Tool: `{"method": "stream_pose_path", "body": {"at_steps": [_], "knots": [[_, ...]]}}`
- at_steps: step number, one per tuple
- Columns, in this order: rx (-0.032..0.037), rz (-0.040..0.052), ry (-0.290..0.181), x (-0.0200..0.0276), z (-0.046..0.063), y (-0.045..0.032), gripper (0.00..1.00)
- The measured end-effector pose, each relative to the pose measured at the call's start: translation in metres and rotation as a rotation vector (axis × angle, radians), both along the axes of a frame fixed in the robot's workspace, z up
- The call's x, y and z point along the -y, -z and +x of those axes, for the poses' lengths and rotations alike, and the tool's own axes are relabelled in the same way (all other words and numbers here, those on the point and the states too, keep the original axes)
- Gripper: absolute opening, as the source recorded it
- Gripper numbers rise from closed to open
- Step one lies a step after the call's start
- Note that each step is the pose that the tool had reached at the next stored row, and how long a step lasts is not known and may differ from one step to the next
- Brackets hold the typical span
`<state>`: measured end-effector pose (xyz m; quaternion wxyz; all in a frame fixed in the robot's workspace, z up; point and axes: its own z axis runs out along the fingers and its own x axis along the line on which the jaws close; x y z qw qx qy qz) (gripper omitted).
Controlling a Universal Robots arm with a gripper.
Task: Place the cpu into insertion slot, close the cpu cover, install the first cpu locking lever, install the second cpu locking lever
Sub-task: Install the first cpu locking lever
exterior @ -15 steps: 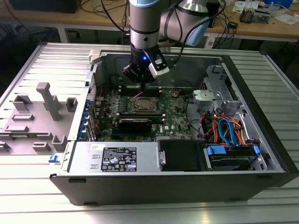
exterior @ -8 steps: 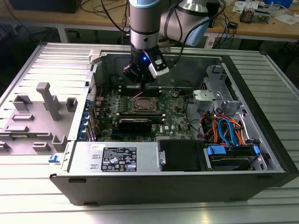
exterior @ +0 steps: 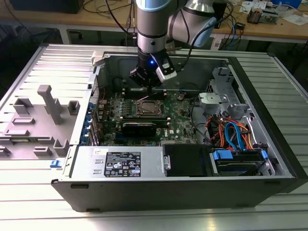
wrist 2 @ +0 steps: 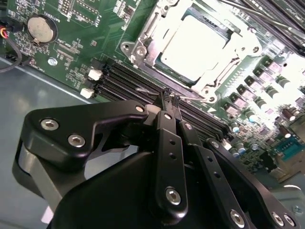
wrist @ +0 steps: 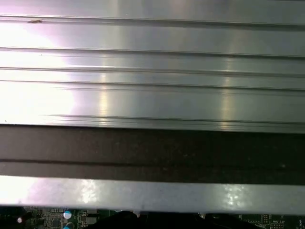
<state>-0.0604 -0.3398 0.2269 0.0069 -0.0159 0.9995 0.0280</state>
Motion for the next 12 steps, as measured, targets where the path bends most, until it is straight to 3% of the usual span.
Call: {"method": "stream_pose_path", "body": {"at_steps": [6,7,8,9,12], "knots": [[0.0000,-0.0005,0.000,-0.0005,0.007,0.0056,0.11],[0.0015,-0.0035,0.000,-0.0005,0.011,0.0100,0.11],[0.0031,-0.0172,0.000,-0.0005,0.012,0.0105,0.11],[0.0033,-0.0241,0.000,-0.0005,0.012,0.0110,0.11],[0.0034,-0.0240,0.000,-0.0005,0.013,0.0135,0.11]]}}
